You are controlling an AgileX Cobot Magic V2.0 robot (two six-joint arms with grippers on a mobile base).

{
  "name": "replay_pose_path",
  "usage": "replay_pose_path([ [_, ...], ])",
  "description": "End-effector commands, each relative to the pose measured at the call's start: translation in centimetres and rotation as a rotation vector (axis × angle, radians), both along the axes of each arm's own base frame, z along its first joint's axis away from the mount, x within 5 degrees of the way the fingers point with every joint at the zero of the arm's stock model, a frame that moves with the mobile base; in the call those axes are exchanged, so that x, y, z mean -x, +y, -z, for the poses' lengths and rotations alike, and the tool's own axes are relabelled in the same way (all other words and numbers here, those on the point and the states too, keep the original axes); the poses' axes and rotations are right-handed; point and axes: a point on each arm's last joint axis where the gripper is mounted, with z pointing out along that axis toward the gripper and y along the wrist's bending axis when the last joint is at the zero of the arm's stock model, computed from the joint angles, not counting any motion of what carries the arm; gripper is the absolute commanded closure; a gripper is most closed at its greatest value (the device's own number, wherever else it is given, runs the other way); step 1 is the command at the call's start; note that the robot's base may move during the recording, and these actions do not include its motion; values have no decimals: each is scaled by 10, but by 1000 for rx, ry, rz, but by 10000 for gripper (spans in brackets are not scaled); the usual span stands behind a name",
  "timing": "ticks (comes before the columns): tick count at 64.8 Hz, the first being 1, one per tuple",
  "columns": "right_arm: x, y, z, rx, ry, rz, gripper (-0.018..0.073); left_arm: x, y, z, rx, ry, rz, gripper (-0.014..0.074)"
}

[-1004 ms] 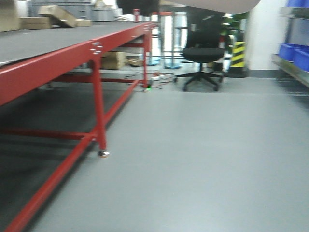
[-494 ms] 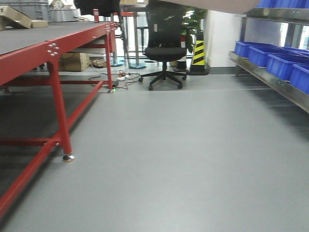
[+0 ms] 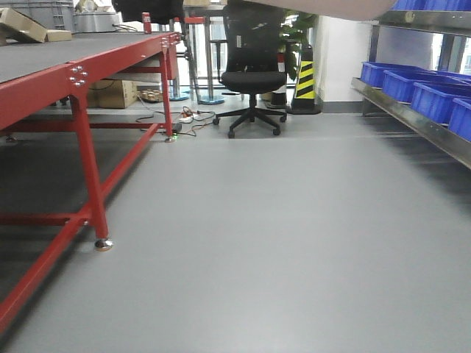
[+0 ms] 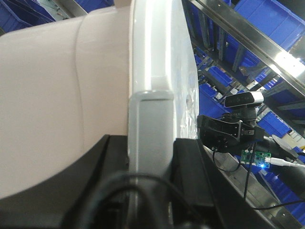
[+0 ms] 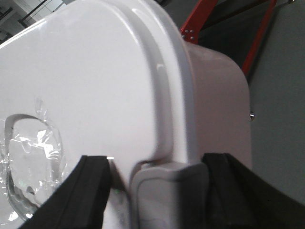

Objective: Grab white bin and place on right shelf
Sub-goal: 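Hold the bin raised with both grippers while driving to the shelf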

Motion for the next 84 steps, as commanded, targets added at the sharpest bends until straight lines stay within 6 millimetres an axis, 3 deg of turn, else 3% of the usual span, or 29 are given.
replay_pose_path([
  [1, 31, 27, -36, -122, -113, -230, 504, 46, -20, -27, 65, -92, 326, 713],
  [84, 30, 26, -35, -122, -113, -226, 504, 46, -20, -27, 67, -92, 321, 713],
])
